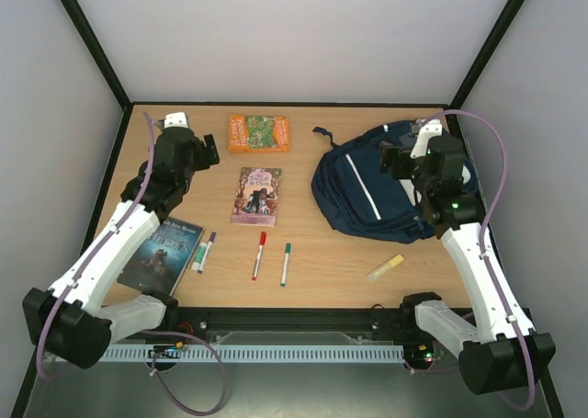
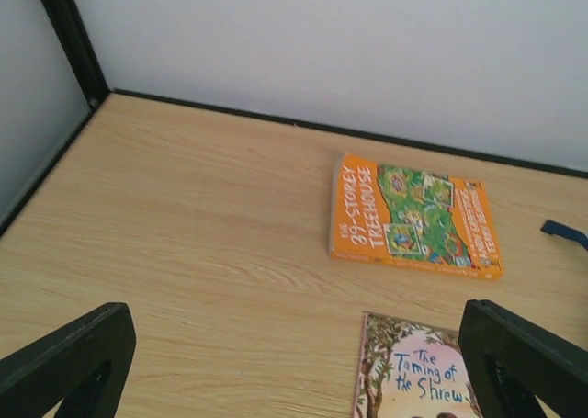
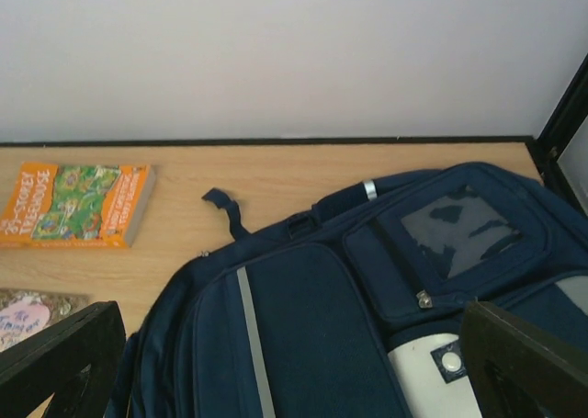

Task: Pack the student bag
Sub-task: Move the student bag to the center of the board.

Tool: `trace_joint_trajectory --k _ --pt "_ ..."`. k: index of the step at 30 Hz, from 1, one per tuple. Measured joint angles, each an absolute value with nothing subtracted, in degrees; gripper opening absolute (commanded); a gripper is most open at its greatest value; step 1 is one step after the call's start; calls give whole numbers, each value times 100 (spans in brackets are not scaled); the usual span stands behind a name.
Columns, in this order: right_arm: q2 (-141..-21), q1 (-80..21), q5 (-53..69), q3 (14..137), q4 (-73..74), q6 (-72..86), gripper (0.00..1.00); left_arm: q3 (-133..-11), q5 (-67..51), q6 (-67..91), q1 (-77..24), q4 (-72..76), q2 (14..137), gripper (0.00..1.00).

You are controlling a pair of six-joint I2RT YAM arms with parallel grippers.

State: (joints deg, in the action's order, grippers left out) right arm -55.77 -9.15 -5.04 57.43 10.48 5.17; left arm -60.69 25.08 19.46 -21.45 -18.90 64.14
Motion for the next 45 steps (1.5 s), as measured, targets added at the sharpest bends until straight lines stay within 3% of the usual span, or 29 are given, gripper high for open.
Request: trace_joint_trajectory --k 5,13,18,30,37,40,45 --pt "-5760 -731 -51 5542 1142 237 100 -6134 1649 2062 -1955 -1747 7105 99" --pt "-6405 -528 593 5218 1553 -528 84 -6243 193 2279 -2239 -1564 8211 98" --pt "-6858 -464 755 5063 1931 -1007 80 -6484 -443 2550 -2672 -1444 8925 98" --pt "-7214 -408 587 4984 2860 -1653 74 -8221 -1404 3358 -3363 -1188 11238 96" --pt "-7435 -397 165 5009 3347 -1653 78 -9535 -1686 3684 -3406 -1020 12674 96" --pt "-7435 -390 -141 5009 3538 -1671 80 -9959 -1708 3728 -3411 -1011 13133 93" --pt "-7437 -340 -696 4971 3693 -1841 79 -10473 -1822 3765 -3411 -1015 13631 78"
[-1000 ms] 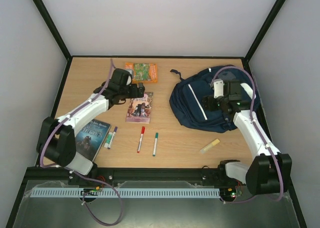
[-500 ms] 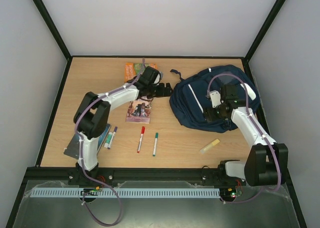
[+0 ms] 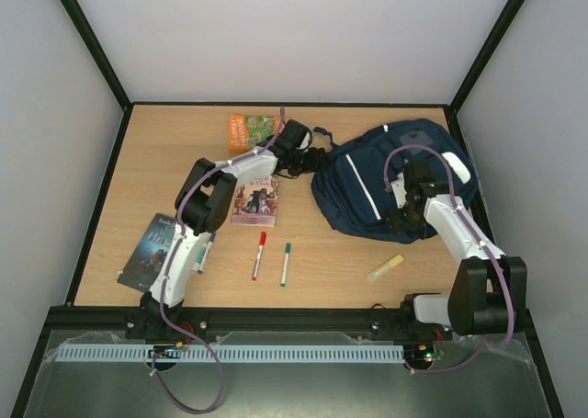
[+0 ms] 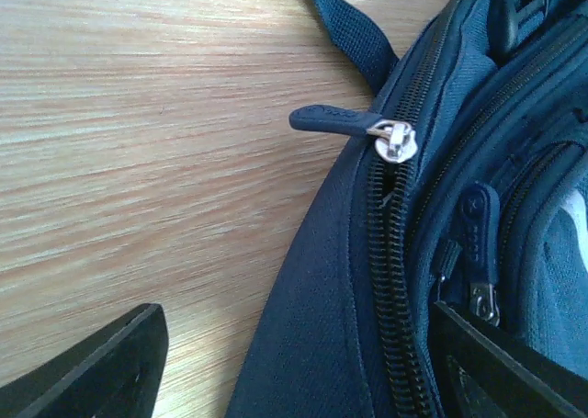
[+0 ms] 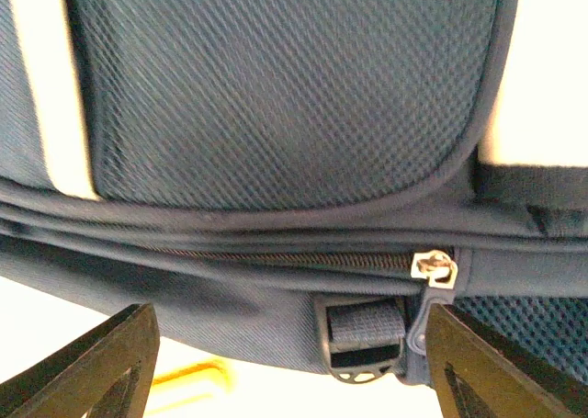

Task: Pack the student bag
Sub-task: Move the student bag to the center of the board.

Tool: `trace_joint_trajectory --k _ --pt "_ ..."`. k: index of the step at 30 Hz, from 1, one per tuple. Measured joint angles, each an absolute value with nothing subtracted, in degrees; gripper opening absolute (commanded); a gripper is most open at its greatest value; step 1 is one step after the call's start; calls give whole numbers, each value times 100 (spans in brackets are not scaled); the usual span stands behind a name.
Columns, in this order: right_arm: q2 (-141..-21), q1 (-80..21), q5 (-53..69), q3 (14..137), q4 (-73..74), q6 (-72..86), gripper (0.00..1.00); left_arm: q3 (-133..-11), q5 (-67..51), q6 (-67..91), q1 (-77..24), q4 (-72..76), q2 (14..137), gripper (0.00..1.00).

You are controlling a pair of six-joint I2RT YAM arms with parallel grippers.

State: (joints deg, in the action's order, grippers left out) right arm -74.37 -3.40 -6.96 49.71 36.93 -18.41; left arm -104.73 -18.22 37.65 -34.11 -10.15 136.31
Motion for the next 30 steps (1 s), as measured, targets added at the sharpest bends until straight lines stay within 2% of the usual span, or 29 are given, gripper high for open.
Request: trace_joint_trajectory --k 1,5,7,9,10,11,16,30 --pt "-7437 -333 -788 4939 3710 -1881 78 -10523 -1861 3780 -3411 -1013 13681 75" --pt "-7686 -331 -1061 4825 3763 -1938 75 -10549 -1986 3830 -3413 -1024 13714 50" --pt "-7911 -331 -1146 4764 3745 -1949 74 -10549 -2053 3861 -3413 -1017 13714 34" --pt "-8134 -333 -1210 4713 3710 -1953 72 -10527 -2123 3809 -3424 -1009 13712 12" --pt "-8237 -333 -1232 4711 3677 -1951 70 -10497 -2137 3800 -3435 -1002 13701 6" --pt "-8302 -333 -1243 4718 3645 -1951 70 -10457 -2147 3822 -3444 -998 13684 3" --pt "-8799 -333 -1288 4982 3607 -1951 66 -9880 -2071 3750 -3470 -919 13316 2" --pt "-9649 -331 -1411 5765 3522 -1861 68 -7507 -1214 3844 -3900 -628 11524 2"
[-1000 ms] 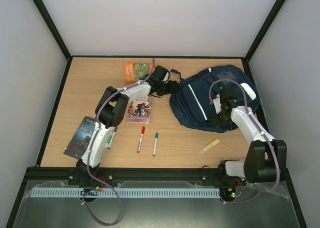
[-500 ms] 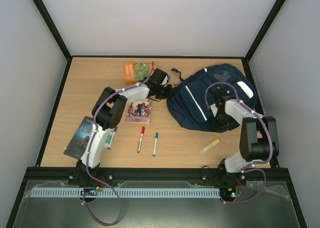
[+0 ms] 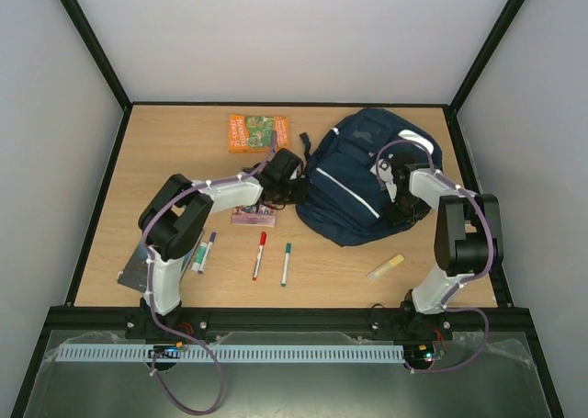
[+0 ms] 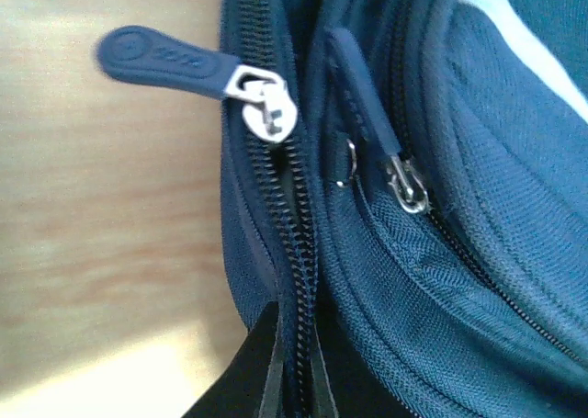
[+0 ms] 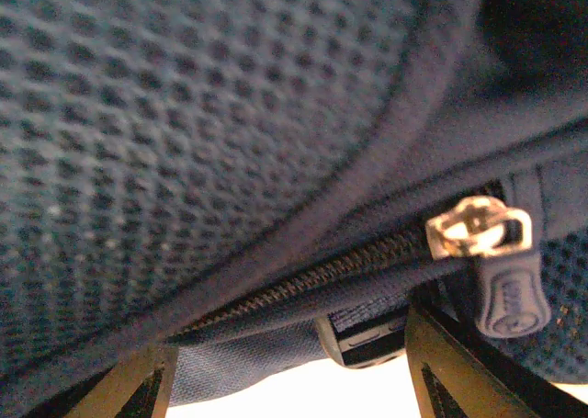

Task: Pack the student bag
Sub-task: Move the student bag to the center of the board.

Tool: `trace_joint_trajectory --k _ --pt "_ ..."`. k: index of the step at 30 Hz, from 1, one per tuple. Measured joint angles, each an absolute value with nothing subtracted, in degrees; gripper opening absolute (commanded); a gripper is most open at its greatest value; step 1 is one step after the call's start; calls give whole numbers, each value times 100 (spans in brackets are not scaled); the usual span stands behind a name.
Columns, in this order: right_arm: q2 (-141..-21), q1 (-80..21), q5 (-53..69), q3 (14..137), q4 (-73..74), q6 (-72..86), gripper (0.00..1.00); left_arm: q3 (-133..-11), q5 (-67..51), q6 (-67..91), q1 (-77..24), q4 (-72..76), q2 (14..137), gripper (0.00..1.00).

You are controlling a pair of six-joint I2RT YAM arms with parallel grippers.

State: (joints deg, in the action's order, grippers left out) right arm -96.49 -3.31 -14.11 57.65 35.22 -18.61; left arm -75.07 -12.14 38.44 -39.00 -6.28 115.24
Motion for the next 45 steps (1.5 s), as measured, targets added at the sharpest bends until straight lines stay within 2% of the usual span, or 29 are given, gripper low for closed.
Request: trace_joint_trajectory --k 7,11,17,26,28,32,36,41,45 --pt "-9797 -255 -1640 5870 3376 -1800 70 -7008 -746 3977 -4449 -659 11253 3" --pt "-9826 -222 -1765 5894 3282 -1750 71 -7015 -620 3946 -4633 -794 11231 12" --pt "-9738 -198 -1820 5927 3162 -1605 74 -7207 -701 3503 -4705 -1417 11163 50" --pt "-8300 -279 -1304 6082 3234 -1431 79 -7188 -862 2724 -4923 -2532 10060 92" --pt "-8079 -316 -1149 6219 3288 -1431 79 -7164 -856 2613 -4875 -2652 9712 99" --pt "-7811 -620 -574 6420 3415 -1459 77 -7043 -849 2504 -4399 -2797 9233 99" --pt "-7780 -1435 38 6482 3483 -1481 76 -6827 -961 2427 -3669 -2803 9161 99" --pt "-8197 -2252 921 7026 3531 -1439 71 -6591 -1184 2377 -2941 -2764 9174 99" --pt "-8630 -2495 1787 7349 3260 -1100 64 -6554 -1441 2390 -2554 -2587 9284 97"
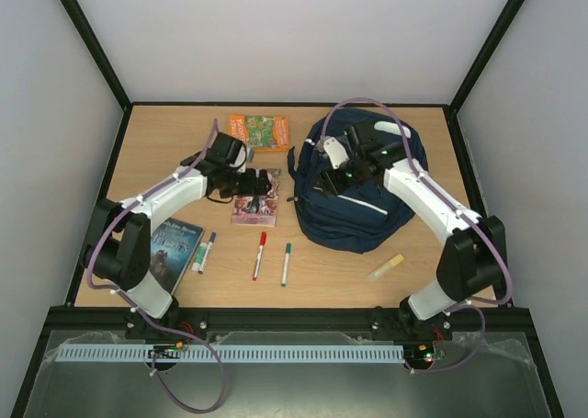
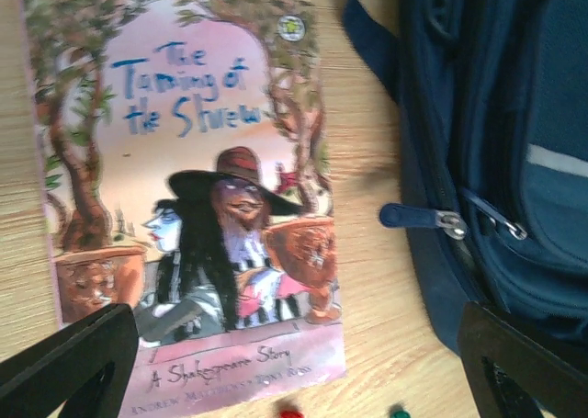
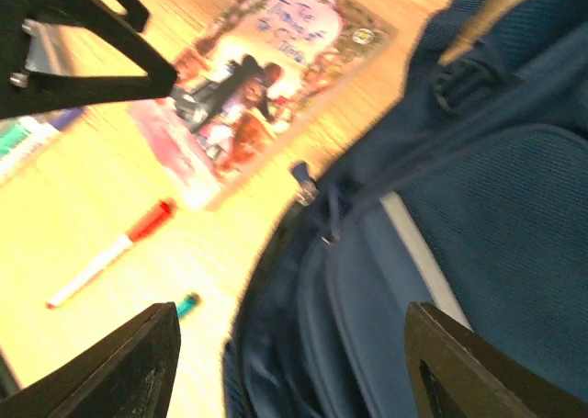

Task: Pack the student bag
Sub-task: Move the student bag to the center of the board.

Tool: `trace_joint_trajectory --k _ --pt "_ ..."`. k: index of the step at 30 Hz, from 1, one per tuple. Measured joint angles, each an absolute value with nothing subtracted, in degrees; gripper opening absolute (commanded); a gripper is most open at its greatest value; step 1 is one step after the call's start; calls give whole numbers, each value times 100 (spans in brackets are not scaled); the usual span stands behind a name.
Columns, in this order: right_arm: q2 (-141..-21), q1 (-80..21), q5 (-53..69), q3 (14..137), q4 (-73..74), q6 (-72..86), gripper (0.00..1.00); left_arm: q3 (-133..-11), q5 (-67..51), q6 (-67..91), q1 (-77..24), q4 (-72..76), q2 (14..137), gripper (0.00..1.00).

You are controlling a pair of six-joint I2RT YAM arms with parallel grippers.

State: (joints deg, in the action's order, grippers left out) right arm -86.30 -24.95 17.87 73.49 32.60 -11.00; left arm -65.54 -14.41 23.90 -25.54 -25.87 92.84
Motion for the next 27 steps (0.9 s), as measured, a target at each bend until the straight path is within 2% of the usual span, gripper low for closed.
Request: trace_joint_trajectory --k 9,17,22,27 --pt "-10471 -3094 2744 8289 2552 -303 49 -5760 -2010 2759 -1507 -1868 9445 82" --pt "-11758 -3601 2851 8731 2303 -56 37 -5323 -2200 2917 -1243 -1614 9594 81" --pt "-12070 -3734 2871 8847 2298 -54 24 -5301 -2287 2963 -1205 -1509 9719 80" --pt "-12239 -3752 2908 8976 2324 12 17 -5225 -2320 3004 -1194 -1450 9734 79"
